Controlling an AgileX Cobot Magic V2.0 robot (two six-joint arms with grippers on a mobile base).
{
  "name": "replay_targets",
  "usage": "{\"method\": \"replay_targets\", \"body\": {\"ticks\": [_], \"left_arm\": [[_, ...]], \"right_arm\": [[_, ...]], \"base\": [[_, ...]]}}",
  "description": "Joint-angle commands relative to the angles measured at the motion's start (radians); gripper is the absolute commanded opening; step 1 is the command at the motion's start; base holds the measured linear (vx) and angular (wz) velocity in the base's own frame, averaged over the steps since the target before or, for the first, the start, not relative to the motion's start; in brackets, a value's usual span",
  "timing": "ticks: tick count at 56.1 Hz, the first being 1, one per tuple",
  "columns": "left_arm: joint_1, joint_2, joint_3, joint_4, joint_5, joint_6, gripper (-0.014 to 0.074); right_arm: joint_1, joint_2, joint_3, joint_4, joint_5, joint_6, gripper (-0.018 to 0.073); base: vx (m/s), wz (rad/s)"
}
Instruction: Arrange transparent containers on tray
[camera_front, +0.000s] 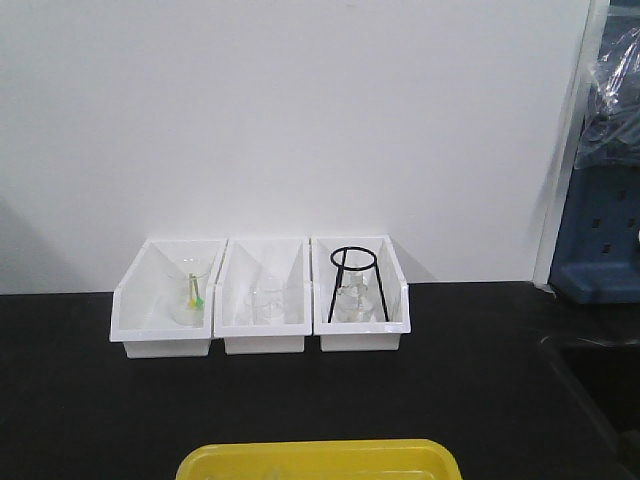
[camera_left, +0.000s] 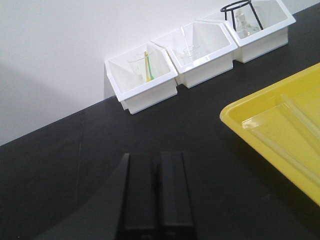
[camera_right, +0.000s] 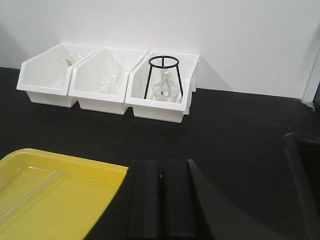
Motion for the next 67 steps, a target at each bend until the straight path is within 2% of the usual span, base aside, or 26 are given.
{"method": "replay_targets", "body": {"ticks": [1, 5, 14, 20, 25, 37, 41, 67], "left_arm": [[0.001, -0.024, 0.036, -0.002, -0.082, -0.012, -0.0001], [0.001, -0.024, 0.036, -0.002, -0.082, -0.012, -0.0001], [0.001, -0.024, 0.036, -0.002, -0.082, -0.012, -0.0001], [0.001, -0.024, 0.036, -0.002, -0.082, -0.012, -0.0001], [0.001, -0.024, 0.036, -0.002, -0.082, -0.012, -0.0001], [0.001, -0.024, 0.036, -0.002, -0.082, -0.012, -0.0001], [0.001, -0.024, 0.036, -0.002, -0.082, -0.012, -0.0001], [0.001, -0.023, 0.036, -0.002, -0.081, -0.012, -0.0001]], "right_arm": [[-0.008, -0.02, -0.015, 0.009, -0.087, -0.03, -0.0013], [-0.047, -0.064, 0.029, 0.013, -0.125, -0.024, -0.0013], [-0.23, -0.228, 0.189, 0.077, -0.177, 0.009, -0.0013], [-0.284, -0.348, 0.29, 0.075, -0.177, 0.004, -0.0013], [-0.274, -0.457, 0.377, 0.071, -0.174, 0.003, -0.0013], [-0.196, -0.61, 0.52, 0.066, -0.177, 0.003, -0.0013], [-0.19, -0.608, 0.519, 0.065, -0.138, -0.001, -0.0013], [-0.194, -0.608, 0.519, 0.068, -0.136, 0.001, -0.0013]], "base": [[0.0, 0.0], [0.0, 0.0], [0.0, 0.0], [0.0, 0.0], [0.0, 0.0], [0.0, 0.0], [0.0, 0.0], [0.0, 0.0]]}}
